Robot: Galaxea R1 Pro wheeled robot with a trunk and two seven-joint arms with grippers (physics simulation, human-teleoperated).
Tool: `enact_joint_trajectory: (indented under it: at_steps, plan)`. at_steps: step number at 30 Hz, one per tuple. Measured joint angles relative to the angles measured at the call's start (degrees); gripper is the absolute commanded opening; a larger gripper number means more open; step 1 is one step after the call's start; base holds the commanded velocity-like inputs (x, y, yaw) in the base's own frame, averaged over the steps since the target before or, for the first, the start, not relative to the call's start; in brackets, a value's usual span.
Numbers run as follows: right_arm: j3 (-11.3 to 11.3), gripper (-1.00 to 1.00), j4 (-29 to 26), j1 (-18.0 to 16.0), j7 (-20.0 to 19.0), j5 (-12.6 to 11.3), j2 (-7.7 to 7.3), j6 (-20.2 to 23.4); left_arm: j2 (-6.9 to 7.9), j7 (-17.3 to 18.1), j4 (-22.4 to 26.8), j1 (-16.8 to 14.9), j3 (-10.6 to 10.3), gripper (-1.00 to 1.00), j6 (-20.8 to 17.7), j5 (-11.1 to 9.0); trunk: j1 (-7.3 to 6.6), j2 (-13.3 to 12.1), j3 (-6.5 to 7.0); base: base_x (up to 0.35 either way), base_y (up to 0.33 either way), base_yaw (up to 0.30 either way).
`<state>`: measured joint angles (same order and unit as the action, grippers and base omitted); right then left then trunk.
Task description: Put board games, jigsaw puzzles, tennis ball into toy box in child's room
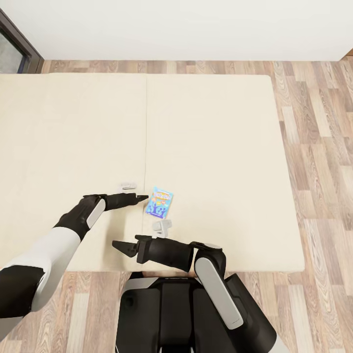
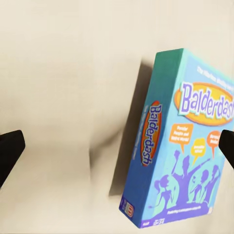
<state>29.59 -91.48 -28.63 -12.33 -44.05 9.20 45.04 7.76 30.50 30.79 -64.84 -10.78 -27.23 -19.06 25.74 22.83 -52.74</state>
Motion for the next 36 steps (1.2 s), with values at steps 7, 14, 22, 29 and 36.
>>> enact_joint_trajectory:
  at_steps: [7, 14, 22, 29, 36]
  plan:
    - [0.0, 1.0, 0.0, 0.0, 0.0, 0.0, 0.0, 0.0, -0.01, 0.0, 0.0, 0.0, 0.0, 1.0, 0.0, 0.0, 0.0, 0.0, 0.0, 0.01, -0.059, 0.0]
    - [0.0, 1.0, 0.0, 0.0, 0.0, 0.0, 0.0, 0.0, -0.01, 0.1, 0.0, 0.0, 0.0, 1.0, 0.0, 0.0, 0.0, 0.0, 0.0, 0.001, -0.111, 0.0]
    - [0.0, 1.0, 0.0, 0.0, 0.0, 0.0, 0.0, 0.0, -0.01, 0.1, 0.0, 0.0, 0.0, 1.0, 0.0, 0.0, 0.0, 0.0, 0.0, 0.0, -0.02, 0.0]
    - [0.0, 1.0, 0.0, 0.0, -0.1, 0.0, 0.0, 0.0, -0.01, 0.2, 0.0, 0.0, 0.0, 1.0, 0.0, 0.0, 0.01, 0.0, 0.0, 0.0, -0.002, 0.0]
    - [0.0, 1.0, 0.0, 0.0, -0.1, 0.0, 0.0, 0.0, -0.01, 0.2, 0.0, 0.0, 0.0, 1.0, 0.0, 0.0, 0.0, 0.0, 0.0, 0.0, 0.0, 0.0]
